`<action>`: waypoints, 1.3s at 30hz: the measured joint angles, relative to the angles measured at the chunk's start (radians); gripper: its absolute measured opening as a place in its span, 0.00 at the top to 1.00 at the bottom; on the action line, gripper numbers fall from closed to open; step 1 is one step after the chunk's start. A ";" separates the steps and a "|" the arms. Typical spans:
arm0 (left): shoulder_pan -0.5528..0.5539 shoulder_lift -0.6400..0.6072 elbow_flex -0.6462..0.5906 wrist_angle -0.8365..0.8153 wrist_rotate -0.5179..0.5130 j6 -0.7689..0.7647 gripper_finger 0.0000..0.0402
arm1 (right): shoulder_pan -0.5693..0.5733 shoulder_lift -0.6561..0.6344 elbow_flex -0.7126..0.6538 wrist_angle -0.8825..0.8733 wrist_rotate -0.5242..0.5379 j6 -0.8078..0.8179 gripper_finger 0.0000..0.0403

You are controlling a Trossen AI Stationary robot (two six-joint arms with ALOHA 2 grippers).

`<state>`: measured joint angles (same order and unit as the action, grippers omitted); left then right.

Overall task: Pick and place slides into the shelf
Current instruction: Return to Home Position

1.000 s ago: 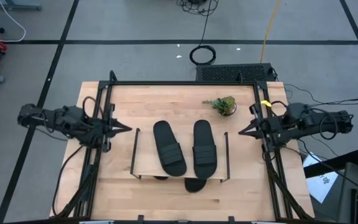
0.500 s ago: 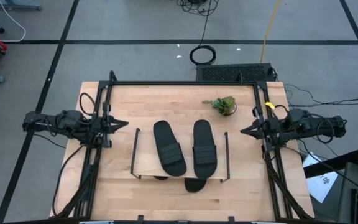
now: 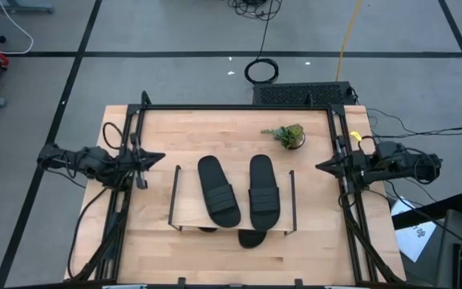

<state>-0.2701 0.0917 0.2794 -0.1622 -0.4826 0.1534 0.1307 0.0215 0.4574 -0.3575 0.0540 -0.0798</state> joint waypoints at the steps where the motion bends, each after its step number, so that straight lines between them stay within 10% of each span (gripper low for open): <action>1: -0.004 0.000 0.000 -0.022 -0.011 -0.012 1.00 | 0.000 -0.006 -0.006 -0.002 0.000 0.000 1.00; 26: -0.019 -0.001 -0.139 0.159 0.255 0.163 1.00 | 0.002 -0.019 -0.171 0.124 -0.054 -0.018 1.00; 39: -0.018 -0.002 -0.139 0.136 0.158 0.141 1.00 | 0.002 -0.019 -0.294 0.294 -0.027 -0.037 1.00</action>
<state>-0.2886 0.0902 0.1402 -0.0261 -0.3246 0.2940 0.1326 0.0029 0.1636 -0.0639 0.0271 -0.1172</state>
